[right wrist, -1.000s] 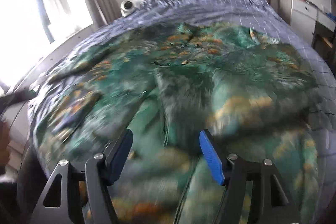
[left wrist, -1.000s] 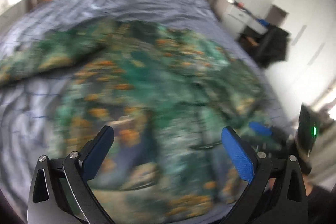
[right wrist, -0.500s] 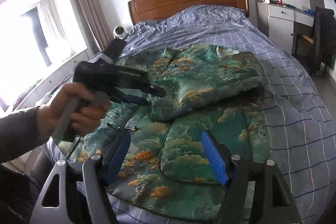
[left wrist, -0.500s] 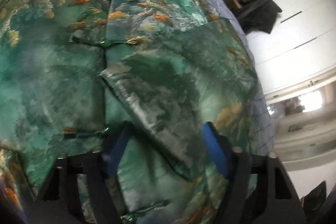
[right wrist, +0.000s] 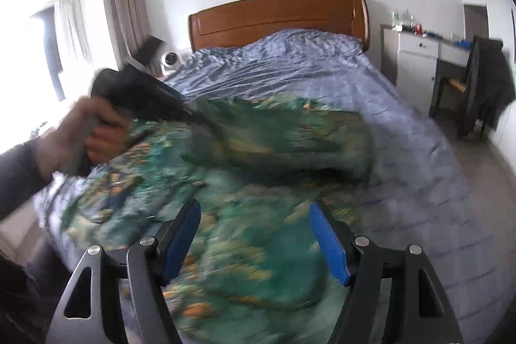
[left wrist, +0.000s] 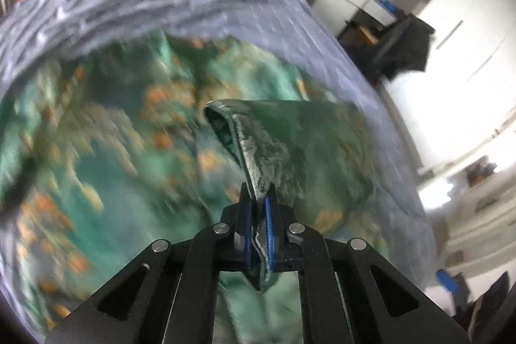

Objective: Fold large clothes

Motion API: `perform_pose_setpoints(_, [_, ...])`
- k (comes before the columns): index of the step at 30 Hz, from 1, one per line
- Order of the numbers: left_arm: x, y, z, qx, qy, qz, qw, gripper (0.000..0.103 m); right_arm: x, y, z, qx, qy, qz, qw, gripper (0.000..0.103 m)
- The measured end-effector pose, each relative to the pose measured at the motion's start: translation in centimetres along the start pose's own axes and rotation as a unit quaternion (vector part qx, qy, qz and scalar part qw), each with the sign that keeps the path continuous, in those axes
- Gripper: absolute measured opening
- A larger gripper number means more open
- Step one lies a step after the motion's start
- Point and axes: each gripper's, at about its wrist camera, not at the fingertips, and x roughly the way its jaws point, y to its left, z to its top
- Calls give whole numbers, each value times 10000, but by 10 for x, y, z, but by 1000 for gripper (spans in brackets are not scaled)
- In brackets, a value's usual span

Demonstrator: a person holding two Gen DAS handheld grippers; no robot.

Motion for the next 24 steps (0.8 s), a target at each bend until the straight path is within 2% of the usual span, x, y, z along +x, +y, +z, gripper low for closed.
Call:
perform_pose_setpoints(4, [36, 23, 17, 98, 103, 458, 9988, 6, 29, -38, 32, -89, 88, -315, 9994, 72])
perform_pose_setpoints(7, [77, 41, 12, 65, 574, 727, 9957, 13, 68, -65, 55, -157, 309, -433, 9985, 72])
perform_pose_setpoints(9, [86, 47, 6, -10, 691, 867, 9938, 21, 94, -80, 66, -153, 514, -400, 9978, 72])
perform_pose_setpoints(11, [83, 49, 3, -67, 604, 744, 9954, 44, 129, -96, 83, -127, 702, -334, 9969, 72])
perform_pose_setpoints(13, [83, 45, -2, 37, 458, 785, 9958, 50, 154, -106, 97, -139, 804, -244, 9964, 72])
perform_pose_setpoints(15, [85, 44, -5, 169, 454, 937, 9944, 49, 185, -110, 113, -180, 949, -170, 9952, 71])
perform_pose_setpoints(17, [97, 46, -7, 255, 546, 1072, 9924, 40, 215, -114, 124, -127, 1050, -100, 9943, 63])
perform_pose_setpoints(19, [106, 50, -13, 267, 550, 1098, 9921, 39, 252, -120, 132, 84, 1254, -98, 9920, 50])
perform_pose_setpoints(24, [101, 48, -24, 441, 341, 1171, 9916, 40, 326, -133, 109, 570, 2015, -172, 9777, 47])
